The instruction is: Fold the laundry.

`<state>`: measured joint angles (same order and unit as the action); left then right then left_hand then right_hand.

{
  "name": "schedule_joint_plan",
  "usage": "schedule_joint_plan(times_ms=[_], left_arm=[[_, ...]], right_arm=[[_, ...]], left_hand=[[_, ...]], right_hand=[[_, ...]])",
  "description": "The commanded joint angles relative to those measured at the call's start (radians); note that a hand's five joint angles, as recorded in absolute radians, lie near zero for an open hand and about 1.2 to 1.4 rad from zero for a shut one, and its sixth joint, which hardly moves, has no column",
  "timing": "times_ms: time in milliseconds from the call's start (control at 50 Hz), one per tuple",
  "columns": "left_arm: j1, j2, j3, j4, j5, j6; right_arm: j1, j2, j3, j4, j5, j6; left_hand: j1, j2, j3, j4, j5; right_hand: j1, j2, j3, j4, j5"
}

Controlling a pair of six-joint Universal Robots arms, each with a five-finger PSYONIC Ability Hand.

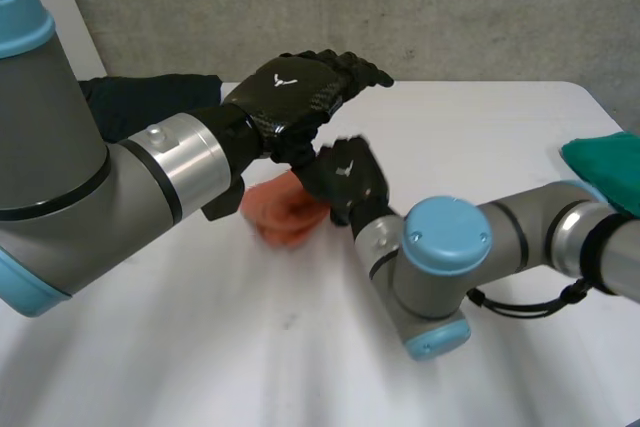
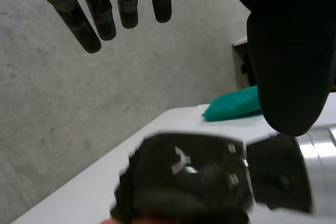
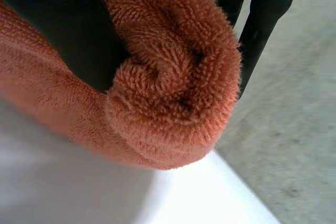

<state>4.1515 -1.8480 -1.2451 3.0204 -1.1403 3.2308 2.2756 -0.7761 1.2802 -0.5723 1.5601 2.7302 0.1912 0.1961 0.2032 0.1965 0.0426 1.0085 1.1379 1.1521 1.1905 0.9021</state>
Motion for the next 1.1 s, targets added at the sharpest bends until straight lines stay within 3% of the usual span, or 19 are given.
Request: schedule_joint_plan(times_ms=[20,180,380,480,500,580,660,780,900,1020,1040,1080,1100], left_arm=[[0.012,0.026,0.024,0.002,-0.001,0.000],[0.016,0.052,0.079,0.000,-0.004,-0.048],[0.004,0.053,0.084,0.000,-0.006,-0.071],[-0.004,0.049,0.067,0.002,-0.004,-0.069],[-0.005,0.046,0.062,0.005,-0.006,-0.068],[-0.013,0.033,0.052,0.015,-0.006,-0.068],[-0.020,0.026,0.033,0.023,-0.006,-0.068],[-0.031,0.024,0.006,0.038,-0.009,-0.065],[-0.043,0.024,0.006,0.048,-0.012,-0.065],[-0.057,0.026,0.013,0.043,-0.013,-0.056],[-0.060,0.029,0.013,0.043,-0.013,-0.052],[-0.060,0.029,0.013,0.041,-0.015,-0.048],[-0.060,0.030,0.012,0.041,-0.015,-0.046]], right_arm=[[-0.093,-0.055,-0.067,-0.027,0.020,0.071],[-0.309,-0.097,-0.263,0.054,0.021,0.101],[-0.669,-0.114,-0.433,0.155,-0.012,0.308],[-0.821,-0.034,-0.433,0.129,-0.155,0.373],[-0.864,0.010,-0.429,0.115,-0.223,0.388],[-0.968,0.118,-0.406,0.074,-0.366,0.414],[-1.060,0.223,-0.372,0.010,-0.471,0.425],[-1.160,0.308,-0.315,-0.066,-0.566,0.425],[-1.209,0.284,-0.245,-0.078,-0.626,0.428],[-1.217,0.241,-0.216,-0.101,-0.621,0.434],[-1.217,0.230,-0.210,-0.100,-0.617,0.433],[-1.217,0.219,-0.200,-0.095,-0.606,0.433],[-1.217,0.213,-0.194,-0.092,-0.600,0.431]], left_hand=[[-0.017,-0.022,-0.029,-0.022,-0.043],[-0.017,-0.022,-0.029,-0.022,-0.043],[-0.017,-0.022,-0.029,-0.022,-0.043],[-0.017,-0.022,-0.029,-0.022,-0.043],[-0.017,-0.022,-0.029,-0.022,-0.043],[-0.017,-0.022,-0.029,-0.022,-0.043],[-0.017,-0.022,-0.029,-0.022,-0.043],[-0.017,-0.022,-0.029,-0.022,-0.043],[-0.017,-0.022,-0.029,-0.022,-0.043],[-0.017,-0.022,-0.029,-0.022,-0.043],[-0.017,-0.022,-0.029,-0.022,-0.043],[-0.017,-0.022,-0.029,-0.022,-0.043],[-0.017,-0.022,-0.029,-0.022,-0.043]], right_hand=[[0.388,0.258,0.244,0.206,0.320],[0.388,0.258,0.244,0.206,0.320],[0.388,0.258,0.244,0.206,0.320],[0.388,0.258,0.244,0.206,0.320],[0.388,0.258,0.244,0.206,0.320],[0.388,0.258,0.244,0.206,0.320],[0.388,0.258,0.244,0.206,0.320],[0.388,0.258,0.244,0.206,0.320],[0.388,0.258,0.244,0.206,0.320],[-0.064,-0.193,-0.208,-0.246,-0.132],[-0.405,-0.534,-0.548,-0.587,-0.473],[-0.834,-0.963,-0.978,-1.016,-0.902],[-0.834,-0.963,-0.978,-1.016,-0.902]])
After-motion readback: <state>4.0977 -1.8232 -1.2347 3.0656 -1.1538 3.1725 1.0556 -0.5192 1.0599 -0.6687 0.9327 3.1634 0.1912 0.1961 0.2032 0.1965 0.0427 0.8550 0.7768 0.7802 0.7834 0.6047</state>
